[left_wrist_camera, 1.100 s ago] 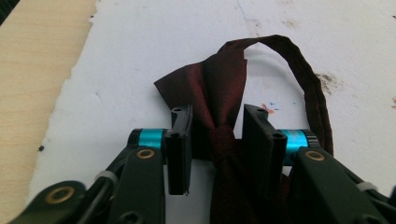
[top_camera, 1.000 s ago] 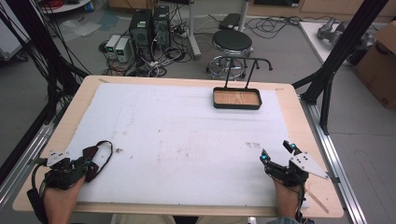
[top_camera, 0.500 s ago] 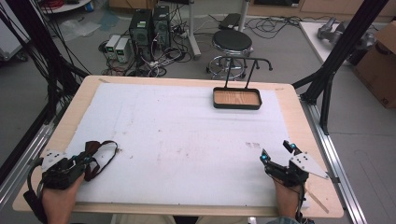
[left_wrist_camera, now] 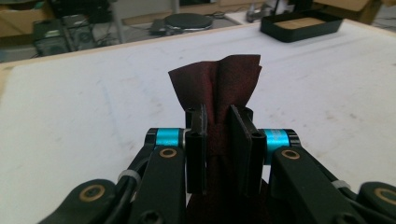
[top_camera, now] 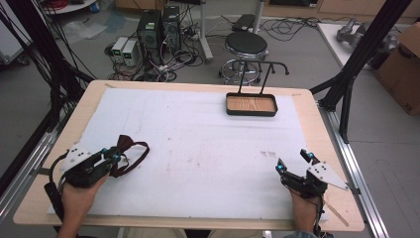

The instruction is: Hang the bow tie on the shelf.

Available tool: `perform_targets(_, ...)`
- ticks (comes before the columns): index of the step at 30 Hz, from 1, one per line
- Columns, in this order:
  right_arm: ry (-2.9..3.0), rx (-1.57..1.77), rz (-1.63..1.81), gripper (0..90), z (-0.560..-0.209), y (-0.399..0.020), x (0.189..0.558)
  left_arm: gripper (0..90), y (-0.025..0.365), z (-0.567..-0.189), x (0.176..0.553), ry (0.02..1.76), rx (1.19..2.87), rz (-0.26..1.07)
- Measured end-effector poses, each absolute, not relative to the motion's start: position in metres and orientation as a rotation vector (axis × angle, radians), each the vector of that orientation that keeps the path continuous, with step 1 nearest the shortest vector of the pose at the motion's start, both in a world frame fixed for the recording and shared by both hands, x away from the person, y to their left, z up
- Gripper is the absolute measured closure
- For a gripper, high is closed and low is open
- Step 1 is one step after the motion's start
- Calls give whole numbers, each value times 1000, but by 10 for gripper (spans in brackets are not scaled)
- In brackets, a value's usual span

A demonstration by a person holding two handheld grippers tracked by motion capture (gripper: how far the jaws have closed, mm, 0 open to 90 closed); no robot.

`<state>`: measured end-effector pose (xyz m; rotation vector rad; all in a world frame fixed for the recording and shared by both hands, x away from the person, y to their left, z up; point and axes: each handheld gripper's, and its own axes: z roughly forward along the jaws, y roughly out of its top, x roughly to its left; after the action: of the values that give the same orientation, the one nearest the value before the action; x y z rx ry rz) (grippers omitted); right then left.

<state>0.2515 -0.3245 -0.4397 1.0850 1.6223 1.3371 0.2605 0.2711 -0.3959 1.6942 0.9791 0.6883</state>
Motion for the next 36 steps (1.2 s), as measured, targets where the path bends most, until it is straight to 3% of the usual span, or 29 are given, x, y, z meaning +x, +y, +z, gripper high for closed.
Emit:
perform_targets(13, 1631, 1085, 1339, 130, -440, -324, 252, 763, 212, -362, 305, 662, 1779, 598)
perform_targets(36, 1640, 1084, 1354, 130, -440, -325, 253, 763, 129, -334, 385, 495, 1774, 463)
